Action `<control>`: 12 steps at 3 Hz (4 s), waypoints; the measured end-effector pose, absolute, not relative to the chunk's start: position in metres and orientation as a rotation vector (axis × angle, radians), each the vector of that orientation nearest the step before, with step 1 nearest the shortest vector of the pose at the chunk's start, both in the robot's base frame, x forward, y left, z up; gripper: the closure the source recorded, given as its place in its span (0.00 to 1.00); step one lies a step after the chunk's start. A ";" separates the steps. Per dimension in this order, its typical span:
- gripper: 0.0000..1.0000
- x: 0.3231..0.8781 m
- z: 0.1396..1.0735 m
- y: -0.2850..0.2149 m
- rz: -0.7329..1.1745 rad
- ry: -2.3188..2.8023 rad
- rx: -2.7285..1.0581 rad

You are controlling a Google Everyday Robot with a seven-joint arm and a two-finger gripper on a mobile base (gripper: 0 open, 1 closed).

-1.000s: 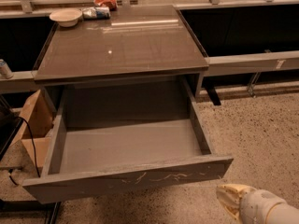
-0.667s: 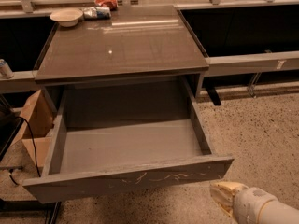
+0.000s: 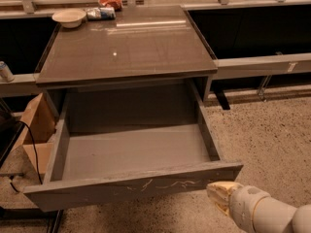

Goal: Close top drawer

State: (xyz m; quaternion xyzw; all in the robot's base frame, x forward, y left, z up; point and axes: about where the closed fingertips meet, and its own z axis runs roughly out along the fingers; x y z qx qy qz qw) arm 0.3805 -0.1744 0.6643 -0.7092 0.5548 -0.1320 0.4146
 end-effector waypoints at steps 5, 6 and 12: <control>1.00 0.434 0.650 -0.166 -0.379 1.391 -1.780; 1.00 0.434 0.650 -0.165 -0.386 1.386 -1.787; 1.00 0.484 0.641 -0.148 -0.360 1.359 -1.861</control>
Offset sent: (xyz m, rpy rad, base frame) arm 0.0540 0.0134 -0.0161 -0.0166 -0.0269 0.0014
